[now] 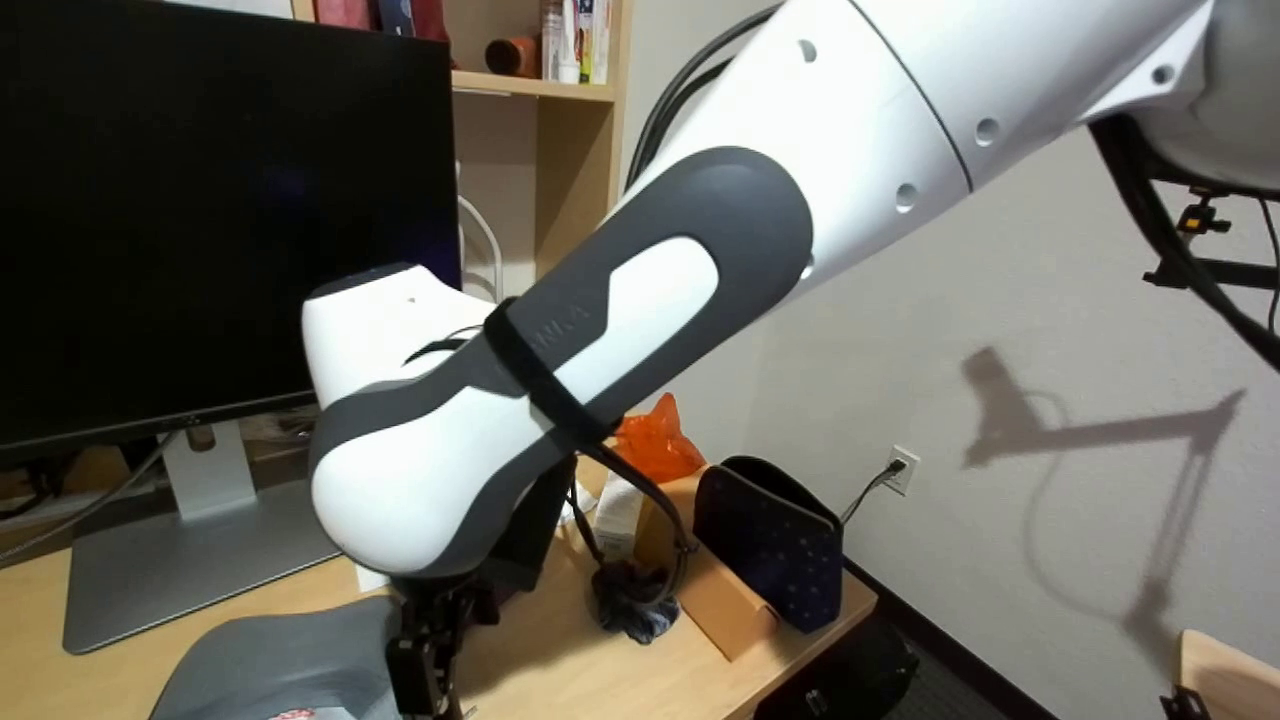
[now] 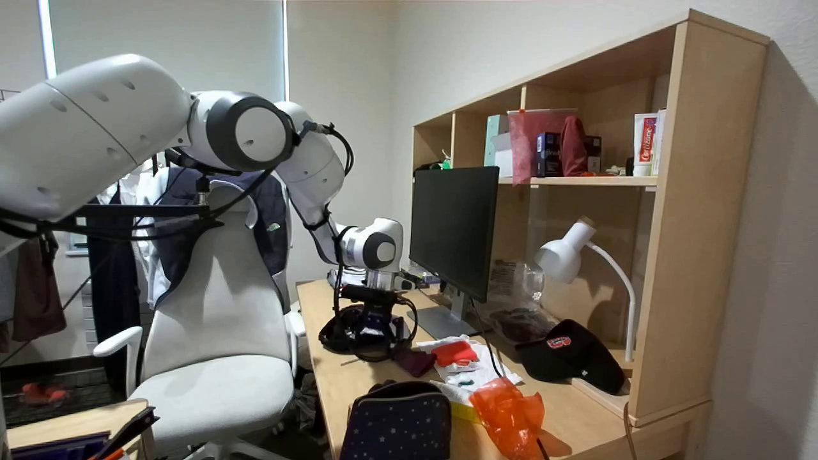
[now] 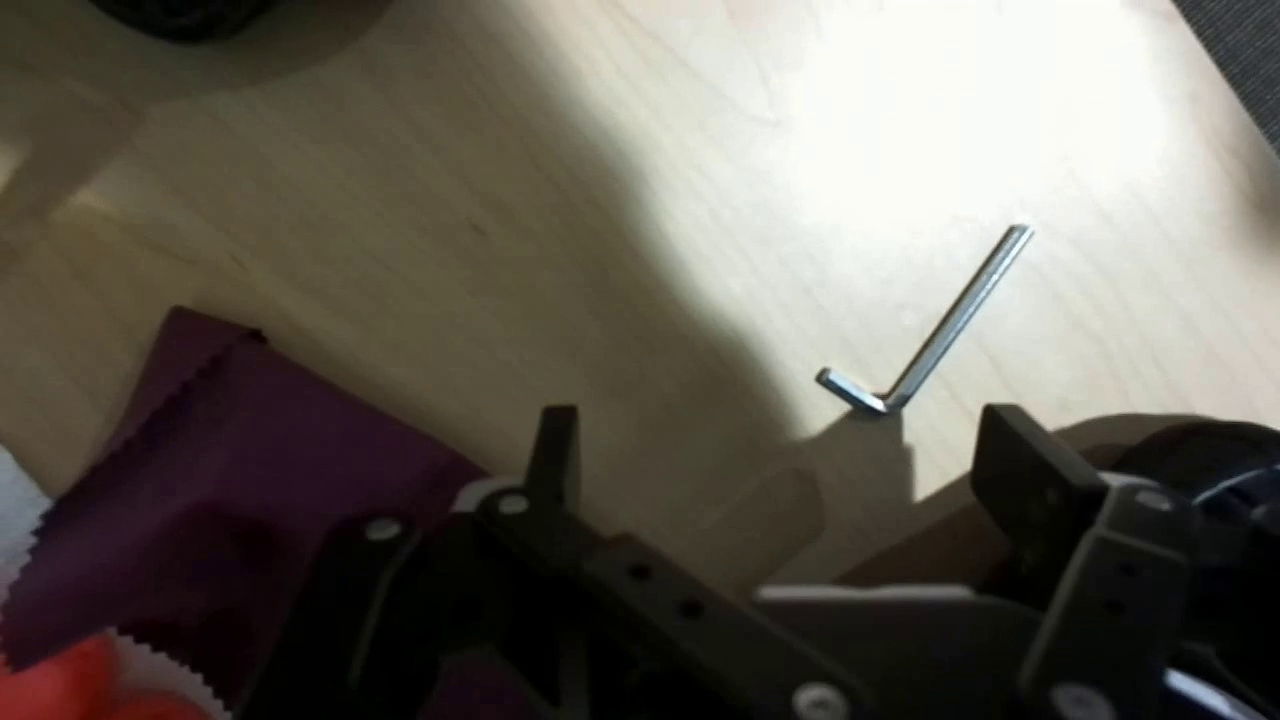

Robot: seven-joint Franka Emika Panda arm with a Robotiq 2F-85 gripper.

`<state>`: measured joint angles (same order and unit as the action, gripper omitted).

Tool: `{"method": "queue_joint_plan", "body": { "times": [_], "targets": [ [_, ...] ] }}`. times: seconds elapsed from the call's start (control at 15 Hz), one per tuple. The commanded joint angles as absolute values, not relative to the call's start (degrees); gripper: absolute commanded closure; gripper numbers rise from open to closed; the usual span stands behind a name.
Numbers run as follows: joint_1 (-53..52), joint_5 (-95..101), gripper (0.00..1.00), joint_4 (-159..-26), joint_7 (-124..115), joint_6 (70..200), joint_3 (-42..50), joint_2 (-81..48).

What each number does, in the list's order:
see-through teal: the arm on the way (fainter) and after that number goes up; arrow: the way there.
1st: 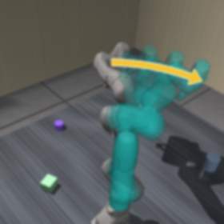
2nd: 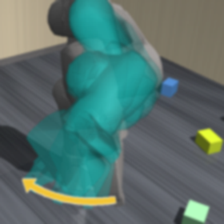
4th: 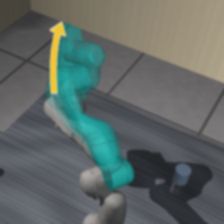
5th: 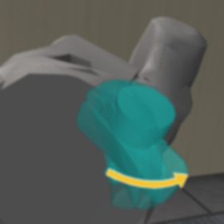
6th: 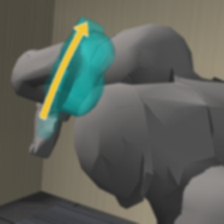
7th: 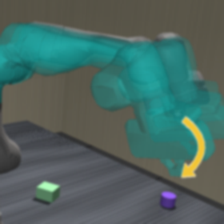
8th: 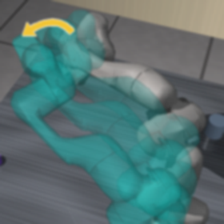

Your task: Move the orange plastic to the right then move the rod to the right

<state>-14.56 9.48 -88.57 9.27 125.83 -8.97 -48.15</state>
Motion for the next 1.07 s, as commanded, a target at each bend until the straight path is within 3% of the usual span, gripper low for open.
{"method": "queue_joint_plan", "body": {
  "times": [0.0, 1.0],
  "targets": [
    [-14.0, 8.0, 0.0, -87.6, 9.2, 125.9, -9.6, -48.5],
    [-19.7, 4.6, 0.0, -108.6, -13.5, 154.9, -4.6, -43.3]
  ]
}}
